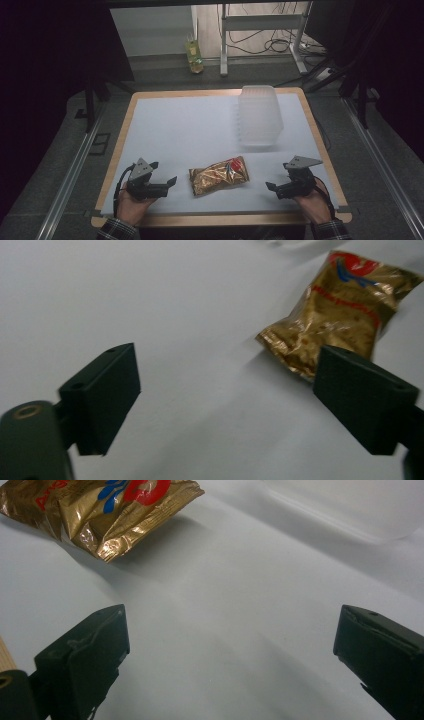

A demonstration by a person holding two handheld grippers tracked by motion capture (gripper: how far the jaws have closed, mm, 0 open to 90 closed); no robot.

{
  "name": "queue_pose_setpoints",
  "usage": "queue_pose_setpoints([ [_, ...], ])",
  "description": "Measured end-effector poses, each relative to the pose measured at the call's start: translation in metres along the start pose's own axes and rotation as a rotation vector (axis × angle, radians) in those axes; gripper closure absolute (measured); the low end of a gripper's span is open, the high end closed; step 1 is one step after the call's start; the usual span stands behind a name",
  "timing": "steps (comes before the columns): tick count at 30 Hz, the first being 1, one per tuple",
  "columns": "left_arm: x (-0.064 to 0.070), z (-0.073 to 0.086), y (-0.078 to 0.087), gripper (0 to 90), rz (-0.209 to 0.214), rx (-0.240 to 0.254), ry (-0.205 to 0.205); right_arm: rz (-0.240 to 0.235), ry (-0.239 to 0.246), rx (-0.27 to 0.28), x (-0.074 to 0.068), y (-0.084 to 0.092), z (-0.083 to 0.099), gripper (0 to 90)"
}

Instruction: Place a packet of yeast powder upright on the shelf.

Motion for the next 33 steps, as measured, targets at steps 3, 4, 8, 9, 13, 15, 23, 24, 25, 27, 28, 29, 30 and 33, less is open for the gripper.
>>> queue_pose_setpoints([
  [3,0.003,-0.004,0.002,20.6,0.015,0.018,-0.009,0.0,0.001,0.001,0.0,0.0,0.0,1.7],
  [4,0.004,-0.005,0.002,22.5,0.02,0.02,-0.013,0.0,0.002,0.002,0.0,0.0,0.0,1.7],
  [8,0.01,-0.009,0.001,31.9,0.044,0.027,-0.031,0.003,0.005,0.004,-0.001,0.0,-0.001,1.7],
  [9,0.011,-0.009,0.001,33.3,0.049,0.027,-0.035,0.004,0.006,0.004,-0.001,0.001,-0.001,1.8],
  [13,0.014,-0.013,-0.001,40.8,0.061,0.031,-0.05,0.008,0.008,0.008,-0.001,0.001,-0.001,1.8],
  [15,0.016,-0.014,-0.001,42.5,0.069,0.033,-0.05,0.008,0.008,0.008,-0.001,0.001,-0.001,1.7],
  [23,0.026,-0.019,-0.008,54.3,0.108,0.023,-0.069,0.008,0.013,0.01,-0.001,0.001,-0.001,1.8],
  [24,0.027,-0.02,-0.01,57.0,0.112,0.02,-0.071,0.008,0.011,0.011,-0.001,0.001,-0.002,1.8],
  [25,0.028,-0.02,-0.011,57.0,0.119,0.014,-0.075,0.008,0.011,0.011,-0.001,0.001,-0.002,1.8],
  [27,0.03,-0.02,-0.015,59.7,0.125,0.0,-0.083,0.009,0.012,0.012,-0.001,0.001,-0.002,1.8],
  [28,0.03,-0.02,-0.016,61.8,0.129,-0.002,-0.083,0.008,0.012,0.011,-0.001,0.001,-0.001,1.8],
  [29,0.031,-0.02,-0.017,63.4,0.131,-0.003,-0.085,0.008,0.014,0.011,-0.001,0.001,-0.001,1.8],
  [30,0.031,-0.021,-0.018,66.8,0.134,-0.004,-0.087,0.01,0.016,0.011,-0.001,0.001,-0.002,1.8],
  [33,0.033,-0.022,-0.022,70.9,0.145,-0.007,-0.09,0.016,0.021,0.018,-0.001,0.002,-0.002,1.9],
])
Point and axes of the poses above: each handheld gripper's, and its own axes: y roughly backward along the jaws, z roughly out of its underside, x roughly to its right, the point moved 5 cm from there along -y, roughly forward along the jaws, and after that the axes turned 6 degrees about -y, right-handed, at the moved point
